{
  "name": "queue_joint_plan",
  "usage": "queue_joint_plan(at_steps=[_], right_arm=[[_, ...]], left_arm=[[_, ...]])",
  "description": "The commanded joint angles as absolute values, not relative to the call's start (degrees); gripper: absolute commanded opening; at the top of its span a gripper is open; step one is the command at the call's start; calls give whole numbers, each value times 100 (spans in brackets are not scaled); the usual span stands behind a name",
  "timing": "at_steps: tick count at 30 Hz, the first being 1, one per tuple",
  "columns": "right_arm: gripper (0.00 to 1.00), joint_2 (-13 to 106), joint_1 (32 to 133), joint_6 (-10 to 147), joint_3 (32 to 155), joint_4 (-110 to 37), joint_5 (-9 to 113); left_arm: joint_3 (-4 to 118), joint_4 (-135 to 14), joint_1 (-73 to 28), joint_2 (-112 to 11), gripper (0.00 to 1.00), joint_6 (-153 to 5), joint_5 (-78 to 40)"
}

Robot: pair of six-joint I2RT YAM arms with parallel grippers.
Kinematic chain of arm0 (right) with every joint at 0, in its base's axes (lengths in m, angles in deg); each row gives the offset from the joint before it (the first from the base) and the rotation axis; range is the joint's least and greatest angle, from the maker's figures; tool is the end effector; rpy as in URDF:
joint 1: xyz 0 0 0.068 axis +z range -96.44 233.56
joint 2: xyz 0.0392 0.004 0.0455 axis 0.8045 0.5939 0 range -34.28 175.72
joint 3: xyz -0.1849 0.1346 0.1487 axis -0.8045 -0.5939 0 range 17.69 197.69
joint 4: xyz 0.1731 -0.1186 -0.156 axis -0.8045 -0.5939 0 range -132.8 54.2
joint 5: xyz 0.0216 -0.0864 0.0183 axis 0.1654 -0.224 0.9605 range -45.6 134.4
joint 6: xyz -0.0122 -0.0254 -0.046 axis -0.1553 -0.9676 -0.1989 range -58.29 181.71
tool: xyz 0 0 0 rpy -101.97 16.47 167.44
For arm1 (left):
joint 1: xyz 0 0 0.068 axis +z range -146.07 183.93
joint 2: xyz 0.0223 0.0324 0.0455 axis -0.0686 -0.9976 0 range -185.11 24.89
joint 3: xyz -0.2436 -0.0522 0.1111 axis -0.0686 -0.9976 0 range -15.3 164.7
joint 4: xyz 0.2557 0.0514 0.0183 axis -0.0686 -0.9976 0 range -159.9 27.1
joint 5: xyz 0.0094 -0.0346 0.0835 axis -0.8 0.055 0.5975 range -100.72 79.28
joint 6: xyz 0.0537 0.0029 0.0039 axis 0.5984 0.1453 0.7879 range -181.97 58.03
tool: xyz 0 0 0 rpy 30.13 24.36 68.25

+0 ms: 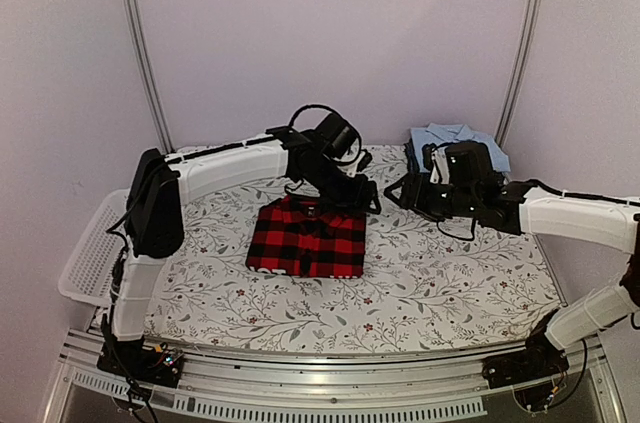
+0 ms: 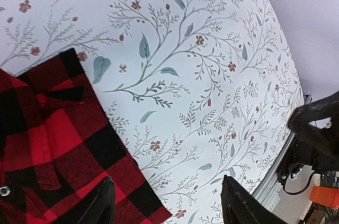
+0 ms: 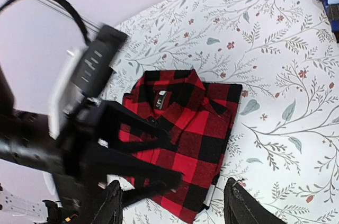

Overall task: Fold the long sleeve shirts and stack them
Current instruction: Turn over the square-folded shirt at the center of the board, then move the square-folded shirt to the center of the board.

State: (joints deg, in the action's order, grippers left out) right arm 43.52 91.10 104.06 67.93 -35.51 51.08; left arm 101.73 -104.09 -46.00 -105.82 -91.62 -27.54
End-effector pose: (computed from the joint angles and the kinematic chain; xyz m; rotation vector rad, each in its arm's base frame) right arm 0.2405 0.1900 0.2613 0.0140 2.1920 0.9553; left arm 0.3182 -0.3944 0.2255 0.6053 2.6596 -0.8615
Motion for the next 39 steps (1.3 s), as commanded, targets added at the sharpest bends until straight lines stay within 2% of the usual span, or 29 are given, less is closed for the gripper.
queue_joint_plan(at_steps=[1,12,15,20,31,39], right_arm=[[64,4744,9268,10128,6844,-4192,4987],[64,6215,9831,10054,7631,-4219,4987],[58,6434,9979,10065,7678,-4220,5023],[46,6615,10482,10091,7897,-4559,4806],[28,7257,10858,10130,7996,-4701,4783],[27,7217,10858,10353,7407,-4444,4903]], left_arm=[[9846,-10207,-4062,-9595,68,-9244,-2330],[5882,-9208,-2595,-7480,65,-9034,-2930],[5161,-9045,-2320,-7149,65,-8979,-3045],[4463,-8872,-2053,-6932,64,-8943,-3143],[3841,-8644,-2007,-6795,60,-9098,-3068],[3262,-8225,-2014,-6607,63,-9163,-3800]])
